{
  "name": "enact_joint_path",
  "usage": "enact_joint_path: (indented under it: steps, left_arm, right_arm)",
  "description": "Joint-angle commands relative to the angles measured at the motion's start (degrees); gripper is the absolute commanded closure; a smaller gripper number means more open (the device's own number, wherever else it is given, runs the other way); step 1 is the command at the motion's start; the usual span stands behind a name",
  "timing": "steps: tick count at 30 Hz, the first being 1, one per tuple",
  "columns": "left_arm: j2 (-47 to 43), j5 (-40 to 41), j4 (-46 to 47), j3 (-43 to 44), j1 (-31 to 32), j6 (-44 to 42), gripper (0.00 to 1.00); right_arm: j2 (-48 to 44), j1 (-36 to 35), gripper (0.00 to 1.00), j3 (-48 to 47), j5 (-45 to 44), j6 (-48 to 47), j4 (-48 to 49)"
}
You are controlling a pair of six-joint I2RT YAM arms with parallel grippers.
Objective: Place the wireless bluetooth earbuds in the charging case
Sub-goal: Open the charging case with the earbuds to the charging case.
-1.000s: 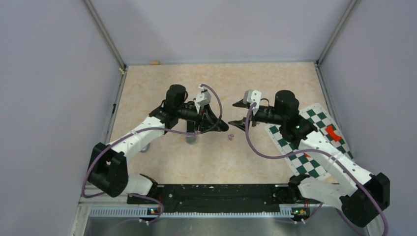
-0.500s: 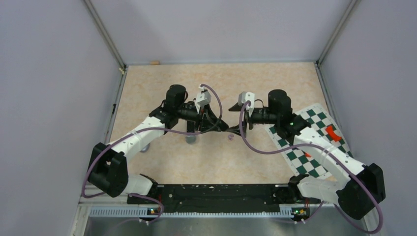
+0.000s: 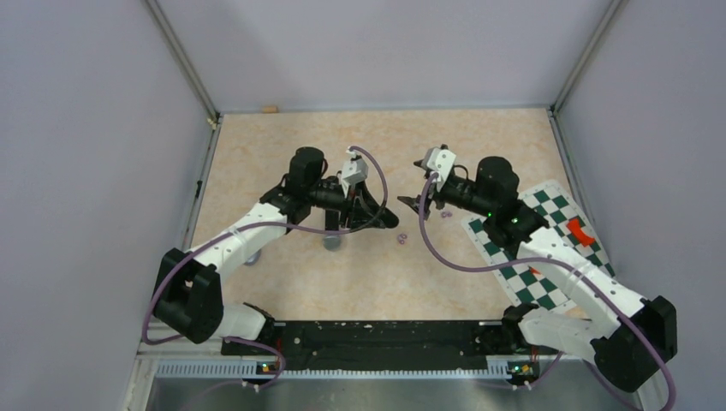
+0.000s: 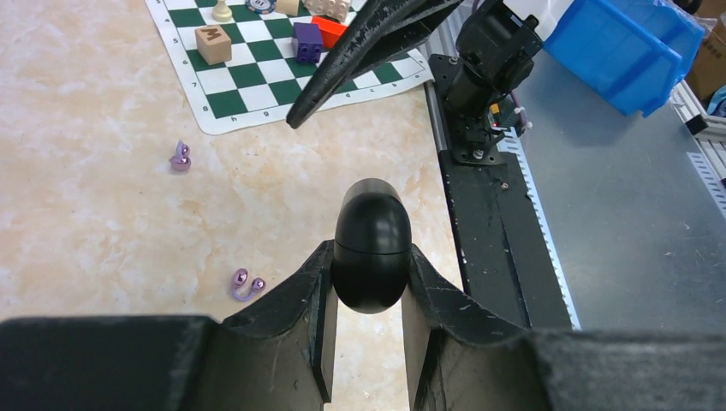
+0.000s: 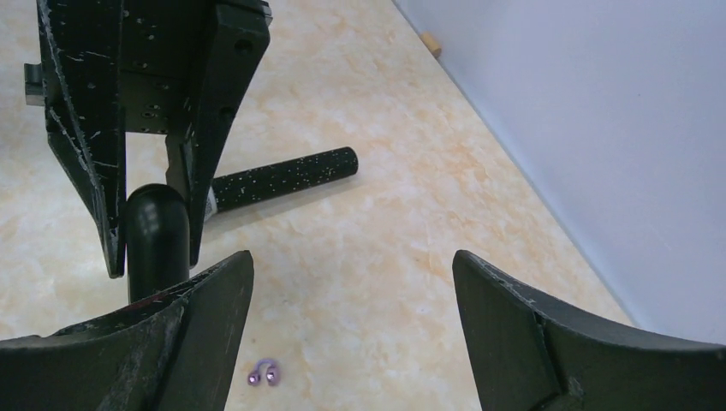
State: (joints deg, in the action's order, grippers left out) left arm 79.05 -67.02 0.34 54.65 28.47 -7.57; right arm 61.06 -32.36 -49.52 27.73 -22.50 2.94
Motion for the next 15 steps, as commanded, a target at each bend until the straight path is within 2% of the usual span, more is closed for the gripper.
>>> enact_joint_path:
  steps: [1,9,11,15]
  left_arm:
    - [-0.24,-2.05,1.69,2.27,0.12,0.19,0.98]
    - [-0.01,-2.06,1.77,2.21,0.12,0.16,0.98]
    - [-0.08,-2.05,1.73,2.21,0.13,0.16,0.98]
    - [-0.03,-2.06,1.75,2.21,0.14,0.11,0.98]
  right_arm:
    - [-1.98,0.54,0.15,-0.91,-0.88,-0.53,2.26]
    - [-1.46,0.54,0.14,-2.15,17.87,-4.41,-7.88]
    - [-0.58,0.3,0.14,-1.64,17.89,-3.5,-6.47]
    - [1.11,0.06,0.14,-0.88,11.05,-2.02,-3.48]
